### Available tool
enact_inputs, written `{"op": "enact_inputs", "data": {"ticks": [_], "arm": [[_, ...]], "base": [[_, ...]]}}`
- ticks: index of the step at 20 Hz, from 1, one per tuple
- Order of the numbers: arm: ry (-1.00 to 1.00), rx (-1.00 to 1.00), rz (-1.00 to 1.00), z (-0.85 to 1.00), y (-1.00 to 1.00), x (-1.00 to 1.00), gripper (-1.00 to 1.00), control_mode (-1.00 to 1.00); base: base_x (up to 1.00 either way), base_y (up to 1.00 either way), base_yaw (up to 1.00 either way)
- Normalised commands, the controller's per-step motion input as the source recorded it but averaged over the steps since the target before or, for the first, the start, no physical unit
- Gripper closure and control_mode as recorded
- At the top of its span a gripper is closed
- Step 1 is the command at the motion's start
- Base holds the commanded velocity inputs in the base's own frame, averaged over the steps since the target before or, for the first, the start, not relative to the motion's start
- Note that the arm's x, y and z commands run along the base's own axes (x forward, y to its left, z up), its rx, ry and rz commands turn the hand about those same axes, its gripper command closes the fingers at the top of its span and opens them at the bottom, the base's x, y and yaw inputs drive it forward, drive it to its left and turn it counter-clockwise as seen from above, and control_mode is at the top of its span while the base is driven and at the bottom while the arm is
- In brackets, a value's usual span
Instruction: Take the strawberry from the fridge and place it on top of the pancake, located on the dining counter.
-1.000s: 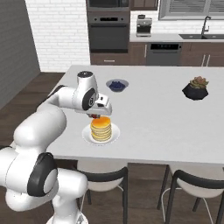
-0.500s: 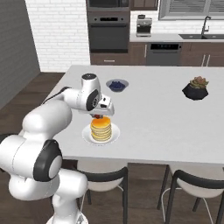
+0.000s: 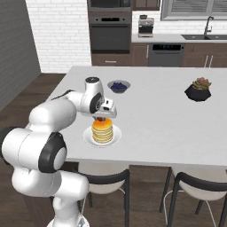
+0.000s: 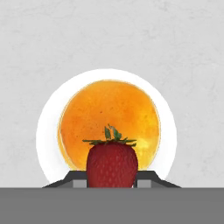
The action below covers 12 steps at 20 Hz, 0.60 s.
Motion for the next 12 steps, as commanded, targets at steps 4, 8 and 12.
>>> {"op": "enact_inputs", "data": {"ticks": [4,8,12], "arm": [[0.0,0.0,0.0,-0.25,0.0,0.15,1.0,-1.0],[0.0,0.0,0.0,-0.15,0.0,0.16,1.0,-1.0],[0.0,0.0,0.0,-0.16,0.0,0.03,1.0,-1.0]], "base": [[0.0,0.0,0.0],[0.0,0.0,0.0],[0.0,0.0,0.0]]}}
